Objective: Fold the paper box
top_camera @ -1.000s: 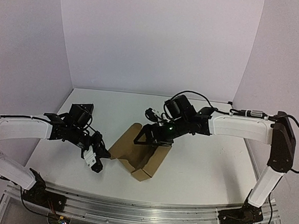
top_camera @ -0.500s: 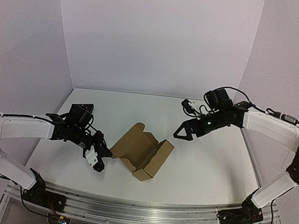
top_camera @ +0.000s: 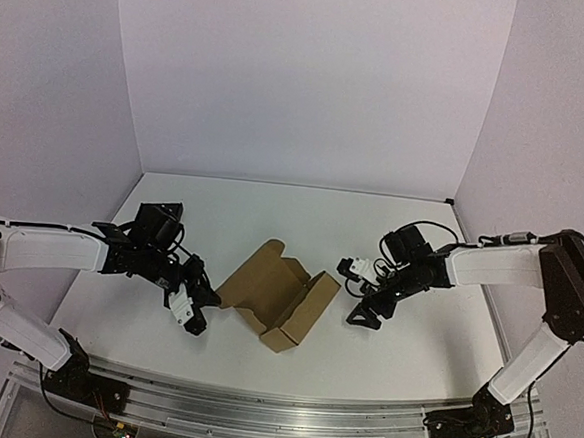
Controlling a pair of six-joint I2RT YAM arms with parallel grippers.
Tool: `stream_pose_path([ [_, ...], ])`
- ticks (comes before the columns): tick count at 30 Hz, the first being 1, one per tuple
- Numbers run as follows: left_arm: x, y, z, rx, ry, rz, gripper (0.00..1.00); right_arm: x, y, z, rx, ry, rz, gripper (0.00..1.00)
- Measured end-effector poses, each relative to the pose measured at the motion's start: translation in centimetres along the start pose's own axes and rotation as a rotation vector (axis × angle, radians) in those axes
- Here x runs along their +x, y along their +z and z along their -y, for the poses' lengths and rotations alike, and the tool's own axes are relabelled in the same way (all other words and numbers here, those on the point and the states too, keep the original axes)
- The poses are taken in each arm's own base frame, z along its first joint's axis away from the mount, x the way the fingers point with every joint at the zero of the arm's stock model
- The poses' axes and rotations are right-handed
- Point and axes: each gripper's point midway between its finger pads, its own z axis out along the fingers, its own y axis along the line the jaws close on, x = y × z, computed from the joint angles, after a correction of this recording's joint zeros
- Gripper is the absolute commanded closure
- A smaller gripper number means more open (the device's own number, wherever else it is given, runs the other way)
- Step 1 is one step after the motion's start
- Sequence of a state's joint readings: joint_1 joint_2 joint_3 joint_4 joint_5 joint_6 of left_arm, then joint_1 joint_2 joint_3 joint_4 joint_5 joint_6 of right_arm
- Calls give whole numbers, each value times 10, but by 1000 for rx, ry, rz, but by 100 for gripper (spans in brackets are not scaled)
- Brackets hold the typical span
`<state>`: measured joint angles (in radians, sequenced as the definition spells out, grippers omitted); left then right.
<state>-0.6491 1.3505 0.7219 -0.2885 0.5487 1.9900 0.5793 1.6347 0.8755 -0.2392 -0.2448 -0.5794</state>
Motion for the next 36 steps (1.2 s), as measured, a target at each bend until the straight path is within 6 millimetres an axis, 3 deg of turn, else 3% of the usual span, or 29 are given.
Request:
stream_pose_path([
  [7, 0, 3, -13, -58, 30, 19, 100, -63, 29, 24, -21, -17, 208, 2],
  [17, -17, 2, -39, -185, 90, 136, 100, -124, 15, 19, -128, -31, 414, 2],
  [20, -21, 5, -40, -203, 95, 177, 100, -140, 20, 14, -176, -41, 449, 2],
  [29, -24, 14, -31, -190, 80, 210, 100, -136, 41, 0, -264, 42, 427, 2],
  [36, -35, 32, 21, -87, -7, 255, 100, -127, 56, -49, -217, -16, 347, 2],
])
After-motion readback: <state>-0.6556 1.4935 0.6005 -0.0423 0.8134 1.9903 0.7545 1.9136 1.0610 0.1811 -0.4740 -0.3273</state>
